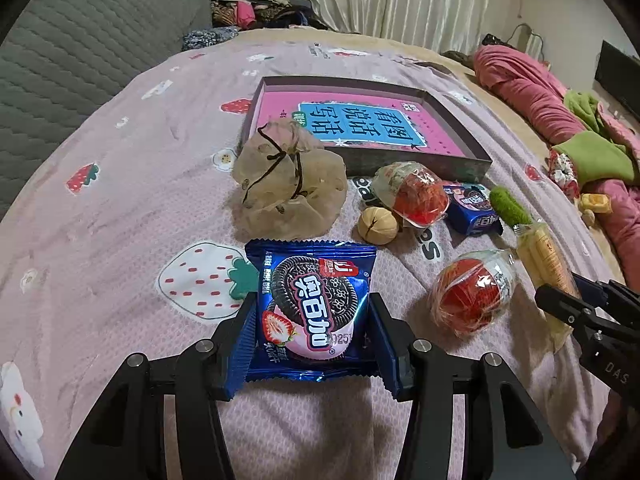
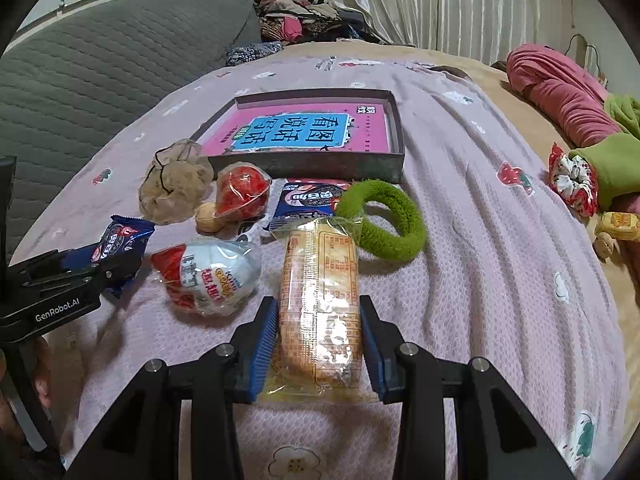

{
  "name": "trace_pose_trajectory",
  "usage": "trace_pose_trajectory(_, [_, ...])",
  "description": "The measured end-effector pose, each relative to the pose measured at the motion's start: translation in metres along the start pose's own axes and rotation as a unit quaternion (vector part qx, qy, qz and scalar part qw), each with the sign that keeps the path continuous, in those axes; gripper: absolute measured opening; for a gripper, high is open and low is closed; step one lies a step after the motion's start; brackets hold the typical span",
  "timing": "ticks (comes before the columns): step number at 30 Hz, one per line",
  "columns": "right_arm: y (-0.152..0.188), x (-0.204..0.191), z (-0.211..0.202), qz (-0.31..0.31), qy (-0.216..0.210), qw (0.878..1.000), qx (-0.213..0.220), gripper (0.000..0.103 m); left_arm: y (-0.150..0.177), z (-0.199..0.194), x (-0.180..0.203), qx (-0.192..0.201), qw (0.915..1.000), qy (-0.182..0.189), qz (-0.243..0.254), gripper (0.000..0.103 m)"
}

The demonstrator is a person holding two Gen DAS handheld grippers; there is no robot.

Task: Organize objects
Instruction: 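Carry the cookie pack and bread roll with both tools over the tray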

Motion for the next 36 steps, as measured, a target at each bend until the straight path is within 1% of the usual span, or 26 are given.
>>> trace_pose_trajectory(9, [0.001, -0.008, -0.013, -0.007, -0.005, 1.000, 0.012, 0.041, -0.001, -0.017, -0.001, 0.014, 0.9999, -0.002, -0.002, 0.054])
trace_pose_trajectory(26, [-0.009, -0.030, -0.056, -0.023, -0.009, 0.998, 0.059, 0.040, -0.003, -0.064, 0.003, 0.046, 0.9989, -0.005, -0.008, 0.054])
trace_pose_trajectory(36, [-0.017, -0.036, -0.077, -0.030, -0.012, 0.996, 0.078, 0.040, -0.014, -0.086, 0.012, 0.064, 0.9979, -0.008, 0.005, 0.054])
Point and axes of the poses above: each gripper's, at about its wrist camera, not at the fingertips, and z roughly the way its jaws point, x to its right, y to its underside, the point moved 6 cm from there along z, roughly the way its jaws point, and after that the axes turned 7 degrees about -y, right-handed, at the moved point
